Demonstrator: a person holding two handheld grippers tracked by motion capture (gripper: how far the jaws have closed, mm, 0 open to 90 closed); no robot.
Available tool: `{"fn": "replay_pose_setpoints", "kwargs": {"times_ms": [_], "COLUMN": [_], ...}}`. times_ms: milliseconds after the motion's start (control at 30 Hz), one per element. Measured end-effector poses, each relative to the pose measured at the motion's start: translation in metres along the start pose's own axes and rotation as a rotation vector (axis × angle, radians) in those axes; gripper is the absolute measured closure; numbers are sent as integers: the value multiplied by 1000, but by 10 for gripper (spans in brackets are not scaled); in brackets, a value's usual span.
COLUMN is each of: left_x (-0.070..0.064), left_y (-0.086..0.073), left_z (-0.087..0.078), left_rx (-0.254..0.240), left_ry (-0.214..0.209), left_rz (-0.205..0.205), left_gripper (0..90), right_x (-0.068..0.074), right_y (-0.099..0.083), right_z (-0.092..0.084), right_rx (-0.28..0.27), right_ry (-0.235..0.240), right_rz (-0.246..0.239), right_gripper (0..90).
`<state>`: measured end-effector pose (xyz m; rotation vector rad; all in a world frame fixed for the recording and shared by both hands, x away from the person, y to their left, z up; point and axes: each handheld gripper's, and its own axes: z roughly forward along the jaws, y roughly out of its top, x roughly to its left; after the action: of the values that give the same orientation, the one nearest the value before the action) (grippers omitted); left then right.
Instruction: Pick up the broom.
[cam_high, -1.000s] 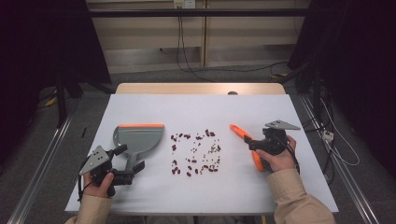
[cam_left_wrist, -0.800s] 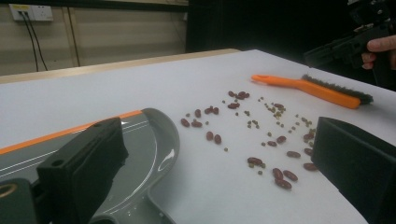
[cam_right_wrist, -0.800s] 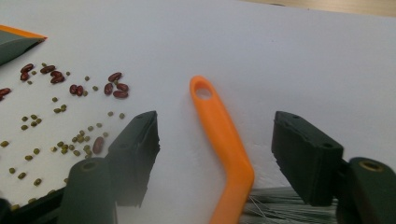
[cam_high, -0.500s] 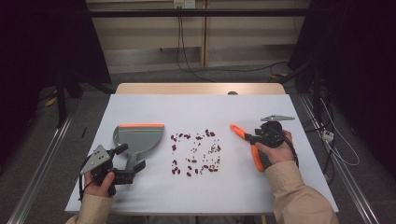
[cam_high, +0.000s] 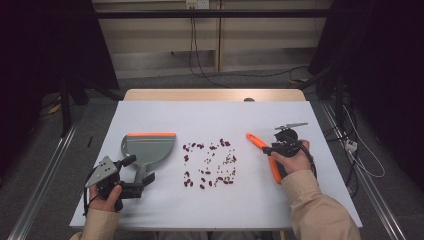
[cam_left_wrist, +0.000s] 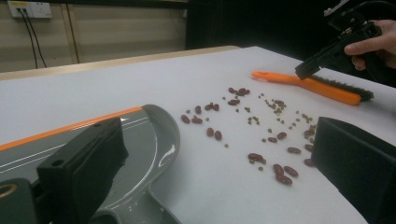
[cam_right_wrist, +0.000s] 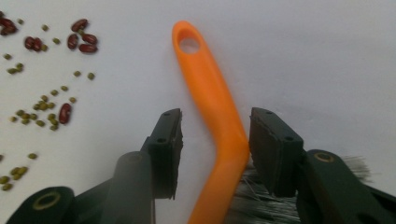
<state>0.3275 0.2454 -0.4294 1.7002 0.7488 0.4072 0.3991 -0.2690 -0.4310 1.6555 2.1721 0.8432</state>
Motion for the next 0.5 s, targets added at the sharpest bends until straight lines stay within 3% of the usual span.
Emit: {"fn": "replay_pose_setpoints", "kwargs": {"times_ms": [167,367,500], "left_x": [-2,-5,-5], "left_y": [1,0,1], "left_z": [2,3,1], "left_rx": [5,12,11], "left_ry": [-9,-19,-14], "left_rz": [3,5,13], "left_gripper": [28,29,29], "right_x": [0,0,0], "right_y": [1,2,4], "right_z": [11,16,15], "right_rx": [91,114,135], "right_ry": [-75,-67,-63], "right_rz": [-15,-4,33], "right_gripper": [594,662,685]}}
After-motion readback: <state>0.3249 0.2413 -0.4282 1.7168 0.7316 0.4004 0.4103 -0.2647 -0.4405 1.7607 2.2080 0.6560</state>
